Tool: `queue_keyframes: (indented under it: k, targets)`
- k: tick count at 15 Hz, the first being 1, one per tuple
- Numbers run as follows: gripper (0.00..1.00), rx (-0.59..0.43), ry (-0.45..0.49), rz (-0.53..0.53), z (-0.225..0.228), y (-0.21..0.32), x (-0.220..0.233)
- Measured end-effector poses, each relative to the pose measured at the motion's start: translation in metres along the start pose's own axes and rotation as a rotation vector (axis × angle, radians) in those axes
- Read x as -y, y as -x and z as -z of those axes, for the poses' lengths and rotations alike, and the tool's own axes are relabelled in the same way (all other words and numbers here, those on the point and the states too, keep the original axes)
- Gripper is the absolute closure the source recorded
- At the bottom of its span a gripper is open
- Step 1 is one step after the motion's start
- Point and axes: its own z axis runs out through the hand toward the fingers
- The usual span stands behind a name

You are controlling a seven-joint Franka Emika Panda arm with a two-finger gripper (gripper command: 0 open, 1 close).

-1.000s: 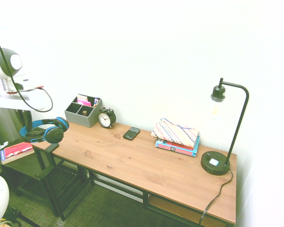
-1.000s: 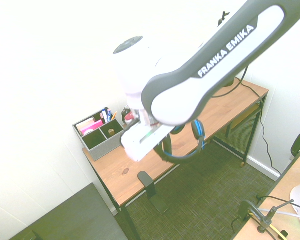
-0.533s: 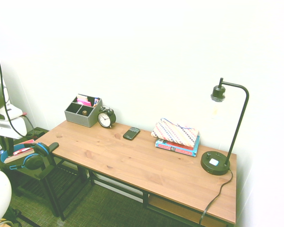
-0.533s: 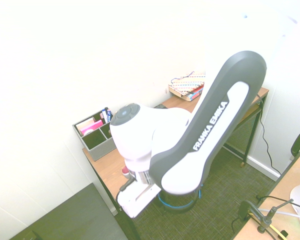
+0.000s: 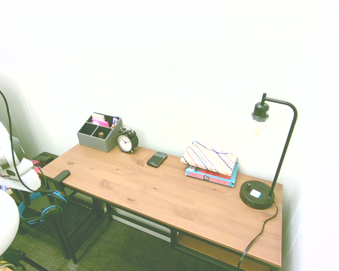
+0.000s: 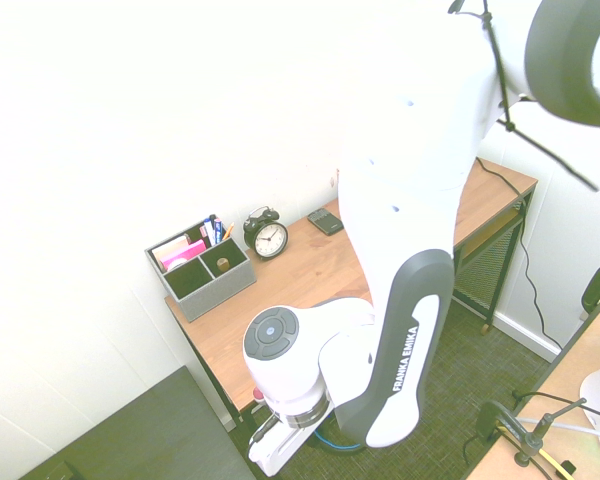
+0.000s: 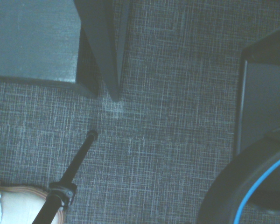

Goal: Hang the headphone

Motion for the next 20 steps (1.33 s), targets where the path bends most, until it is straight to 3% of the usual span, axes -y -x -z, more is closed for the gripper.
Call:
queue_keyframes:
  k: [3, 4, 16, 20]
  targets:
    - [1.0, 0.007, 0.018, -0.025, -0.022, -0.014, 0.01]
    - [0.0, 0.006, 0.022, -0.034, -0.028, -0.021, 0.012]
    - [0.0, 0.037, 0.03, -0.059, -0.041, -0.042, 0.022]
    - [0.0, 0.028, -0.023, -0.066, -0.018, -0.052, 0.04]
